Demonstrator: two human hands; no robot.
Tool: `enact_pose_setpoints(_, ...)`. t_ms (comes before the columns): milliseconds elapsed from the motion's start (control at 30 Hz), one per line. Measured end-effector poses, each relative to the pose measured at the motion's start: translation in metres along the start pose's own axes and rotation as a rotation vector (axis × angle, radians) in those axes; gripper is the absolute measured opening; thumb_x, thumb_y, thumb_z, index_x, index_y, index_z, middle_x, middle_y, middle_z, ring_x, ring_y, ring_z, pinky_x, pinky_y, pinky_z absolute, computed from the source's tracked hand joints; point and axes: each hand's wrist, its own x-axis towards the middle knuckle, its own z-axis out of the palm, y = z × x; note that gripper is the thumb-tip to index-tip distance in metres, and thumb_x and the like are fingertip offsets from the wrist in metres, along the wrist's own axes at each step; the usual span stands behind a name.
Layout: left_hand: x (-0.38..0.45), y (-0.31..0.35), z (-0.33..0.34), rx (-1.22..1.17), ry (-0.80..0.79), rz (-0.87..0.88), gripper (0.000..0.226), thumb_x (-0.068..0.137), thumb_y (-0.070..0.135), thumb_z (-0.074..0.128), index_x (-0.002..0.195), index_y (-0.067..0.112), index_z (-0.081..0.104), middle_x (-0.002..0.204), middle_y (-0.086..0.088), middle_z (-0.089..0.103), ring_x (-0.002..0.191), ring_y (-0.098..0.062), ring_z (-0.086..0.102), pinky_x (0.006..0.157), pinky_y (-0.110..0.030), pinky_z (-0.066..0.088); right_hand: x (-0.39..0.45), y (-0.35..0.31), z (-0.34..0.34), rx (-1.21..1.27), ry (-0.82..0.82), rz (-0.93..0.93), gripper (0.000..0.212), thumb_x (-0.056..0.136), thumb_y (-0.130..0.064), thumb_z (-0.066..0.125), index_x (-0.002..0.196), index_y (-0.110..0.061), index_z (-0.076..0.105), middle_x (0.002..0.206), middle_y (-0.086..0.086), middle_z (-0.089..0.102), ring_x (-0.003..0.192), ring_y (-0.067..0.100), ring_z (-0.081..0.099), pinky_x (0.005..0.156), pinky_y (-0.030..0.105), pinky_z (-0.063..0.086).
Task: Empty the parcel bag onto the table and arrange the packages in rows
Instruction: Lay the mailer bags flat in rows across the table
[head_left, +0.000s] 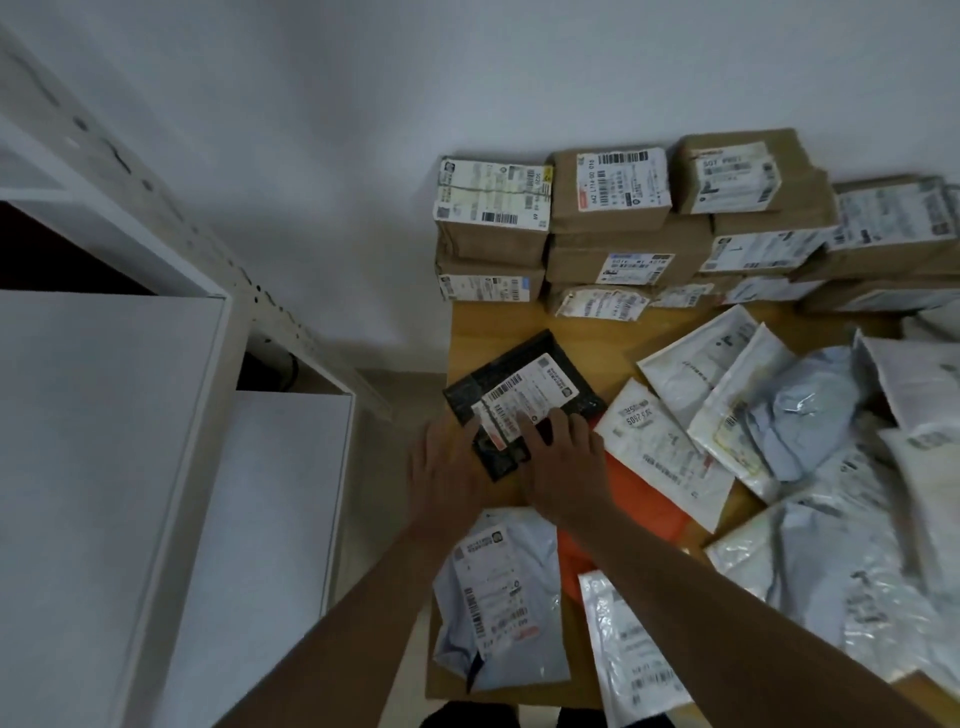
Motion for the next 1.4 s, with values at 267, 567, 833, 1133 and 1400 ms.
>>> enact_pose_setpoints(267, 0.051, 0.01, -0.012, 0.432, -0.414, 0.233, 0.077, 0.089, 0.068, 0.041, 0.153, 0.036, 0.014, 0.15, -0.014, 0.026, 0.136, -0.034, 0.027, 0.112, -0.045, 0.022, -0.04, 0.032, 0.006, 0.051, 0.09, 0.119, 0.049, 0.08, -0.041, 0.061, 0.118, -0.01, 0.055, 0.122, 0.013, 0.055, 0.106, 0.034, 0.054, 0.082, 0.044, 0.048)
enact_pose_setpoints(567, 0.049, 0.019, 0.002, 0.215, -0.158, 0.261, 0.055, 0.08, 0.05, 0.046, 0.127, 0.026, 0.061, 0.138, -0.016, 0.049, 0.13, -0.045, 0.039, 0.106, -0.065, 0.032, -0.027, 0.056, 0.024, 0.276, -0.108, 0.274, 0.08, 0.093, -0.063, 0.011, 0.156, -0.013, 0.014, 0.163, 0.018, 0.008, 0.147, 0.045, 0.008, 0.118, 0.055, 0.012)
enact_pose_setpoints(833, 0.063, 0.026, -0.014, 0.322, -0.423, 0.25, 0.086, 0.074, 0.077, 0.029, 0.151, 0.041, 0.022, 0.154, -0.012, 0.024, 0.13, -0.04, 0.031, 0.105, -0.049, 0.03, -0.035, 0.069, 0.02, 0.167, -0.242, 0.039, 0.096, 0.069, -0.07, 0.007, 0.154, -0.026, 0.013, 0.165, 0.001, -0.004, 0.149, 0.039, -0.009, 0.117, 0.061, 0.001)
enact_pose_setpoints(1133, 0.106, 0.024, -0.024, 0.57, -0.465, 0.275, 0.069, 0.091, 0.04, 0.048, 0.15, 0.048, 0.013, 0.163, -0.003, 0.0, 0.146, -0.043, 0.0, 0.113, -0.065, 0.005, -0.034, 0.072, 0.028, 0.152, -0.232, 0.083, 0.093, 0.074, -0.067, 0.0, 0.156, -0.024, 0.009, 0.164, 0.005, -0.011, 0.149, 0.041, -0.006, 0.116, 0.06, 0.007)
enact_pose_setpoints(1400, 0.102, 0.031, -0.019, 0.501, -0.469, 0.032, 0.089, 0.081, 0.083, 0.031, 0.154, 0.039, 0.003, 0.159, -0.013, 0.006, 0.143, -0.046, 0.006, 0.112, -0.065, 0.005, -0.035, 0.072, 0.034, 0.167, -0.209, 0.107, 0.083, 0.083, -0.064, 0.006, 0.155, -0.024, 0.012, 0.165, 0.006, -0.007, 0.149, 0.041, -0.002, 0.116, 0.06, 0.009)
